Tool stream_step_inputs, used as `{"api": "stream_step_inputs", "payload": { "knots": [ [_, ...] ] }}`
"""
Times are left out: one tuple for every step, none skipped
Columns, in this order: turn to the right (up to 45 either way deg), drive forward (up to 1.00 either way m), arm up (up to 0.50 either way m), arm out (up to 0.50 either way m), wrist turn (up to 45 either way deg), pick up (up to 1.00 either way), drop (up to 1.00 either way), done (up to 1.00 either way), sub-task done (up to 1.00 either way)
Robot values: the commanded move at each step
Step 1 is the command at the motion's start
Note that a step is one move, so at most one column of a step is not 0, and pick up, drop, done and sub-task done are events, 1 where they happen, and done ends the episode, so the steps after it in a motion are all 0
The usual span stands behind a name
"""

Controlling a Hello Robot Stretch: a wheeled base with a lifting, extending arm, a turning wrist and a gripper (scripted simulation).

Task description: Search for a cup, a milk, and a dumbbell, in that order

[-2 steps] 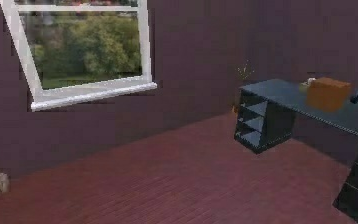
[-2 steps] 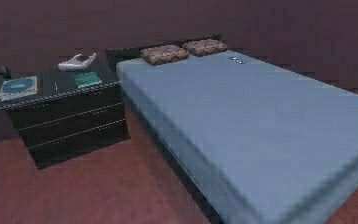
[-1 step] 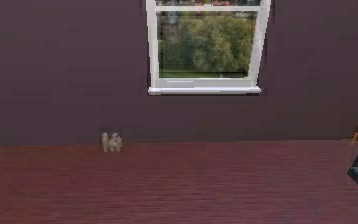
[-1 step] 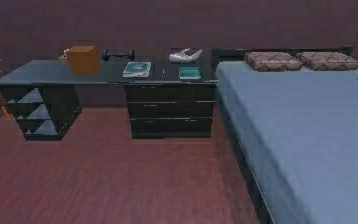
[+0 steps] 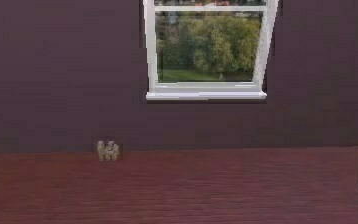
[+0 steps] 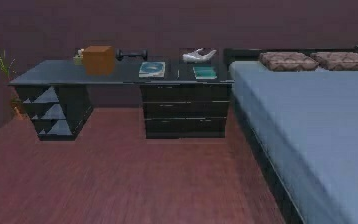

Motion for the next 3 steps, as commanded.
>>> {"api": "stream_step_inputs", "payload": {
  "knots": [
    [45.0, 0.00, 0.00, 0.00, 0.0, 0.00, 0.00, 0.00, 0.00],
    [42.0, 0.00, 0.00, 0.00, 0.0, 0.00, 0.00, 0.00, 0.00],
    [0.0, 1.00, 0.00, 0.00, 0.0, 0.00, 0.00, 0.00, 0.00]
  ]
}}
